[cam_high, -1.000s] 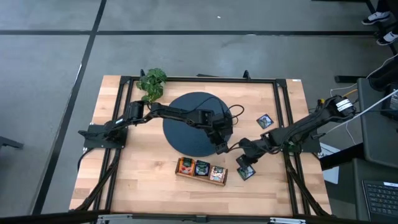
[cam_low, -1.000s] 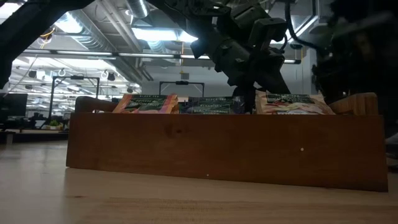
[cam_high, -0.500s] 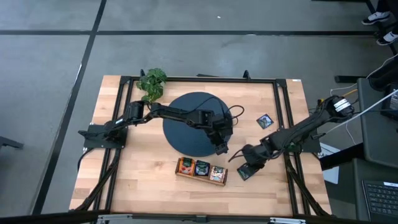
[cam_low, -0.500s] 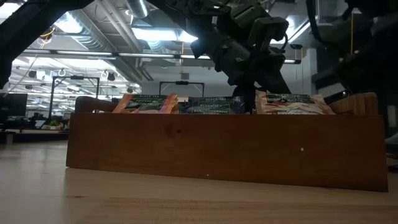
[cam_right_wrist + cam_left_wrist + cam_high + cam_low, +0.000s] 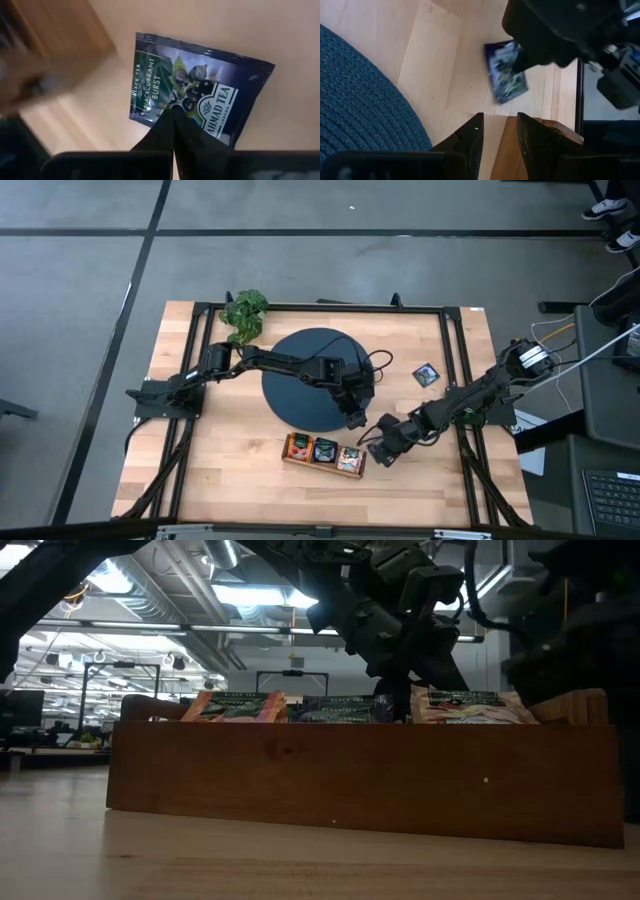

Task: Pick & Place Tea
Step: Put the violet tea bag into the middle section of the wooden organizer

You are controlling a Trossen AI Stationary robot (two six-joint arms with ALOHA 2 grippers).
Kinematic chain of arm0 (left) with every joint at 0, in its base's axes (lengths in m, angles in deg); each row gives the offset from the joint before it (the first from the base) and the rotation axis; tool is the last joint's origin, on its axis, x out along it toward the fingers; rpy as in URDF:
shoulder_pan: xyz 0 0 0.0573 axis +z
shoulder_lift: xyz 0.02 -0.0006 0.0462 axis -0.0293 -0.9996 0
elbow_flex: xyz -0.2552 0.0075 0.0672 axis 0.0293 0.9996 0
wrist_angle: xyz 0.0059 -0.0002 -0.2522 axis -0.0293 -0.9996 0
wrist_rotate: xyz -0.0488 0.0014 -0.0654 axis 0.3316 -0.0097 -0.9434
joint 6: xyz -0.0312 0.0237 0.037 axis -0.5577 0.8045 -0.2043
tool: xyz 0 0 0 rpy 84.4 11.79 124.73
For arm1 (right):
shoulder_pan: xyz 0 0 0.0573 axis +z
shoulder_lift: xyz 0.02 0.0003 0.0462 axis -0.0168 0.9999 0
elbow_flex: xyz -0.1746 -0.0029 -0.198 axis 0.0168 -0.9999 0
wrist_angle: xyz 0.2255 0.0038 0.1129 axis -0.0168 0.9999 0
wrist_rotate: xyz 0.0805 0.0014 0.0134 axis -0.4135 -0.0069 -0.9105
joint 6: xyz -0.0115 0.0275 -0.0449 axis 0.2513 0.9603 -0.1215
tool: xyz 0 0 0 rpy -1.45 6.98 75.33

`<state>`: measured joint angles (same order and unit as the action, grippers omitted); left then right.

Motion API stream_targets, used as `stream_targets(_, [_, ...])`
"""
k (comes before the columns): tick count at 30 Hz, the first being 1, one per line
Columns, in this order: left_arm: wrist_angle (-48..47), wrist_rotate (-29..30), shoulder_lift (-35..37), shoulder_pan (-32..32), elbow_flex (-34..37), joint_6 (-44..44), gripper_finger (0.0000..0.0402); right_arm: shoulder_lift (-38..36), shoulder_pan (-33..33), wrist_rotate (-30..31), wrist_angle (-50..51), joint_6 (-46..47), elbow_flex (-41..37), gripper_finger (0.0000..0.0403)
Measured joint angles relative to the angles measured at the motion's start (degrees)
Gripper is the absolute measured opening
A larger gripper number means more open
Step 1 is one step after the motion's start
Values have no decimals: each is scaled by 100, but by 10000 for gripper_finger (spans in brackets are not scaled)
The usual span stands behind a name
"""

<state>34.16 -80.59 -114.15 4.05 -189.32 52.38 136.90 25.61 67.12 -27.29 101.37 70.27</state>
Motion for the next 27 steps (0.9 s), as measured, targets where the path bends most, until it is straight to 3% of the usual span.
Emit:
stream_targets(5, [-73,-1,0,-2,0,143,113,5,-65,986,56,-262,-4,0])
stream_targets(9, [-235,5,0,-2,0,173,114,12,-220,1424,-29,-362,-15,0])
stream_targets(27, [-210,317,-393,-83,0,172,113,40,-627,1536,-615,-615,-46,0])
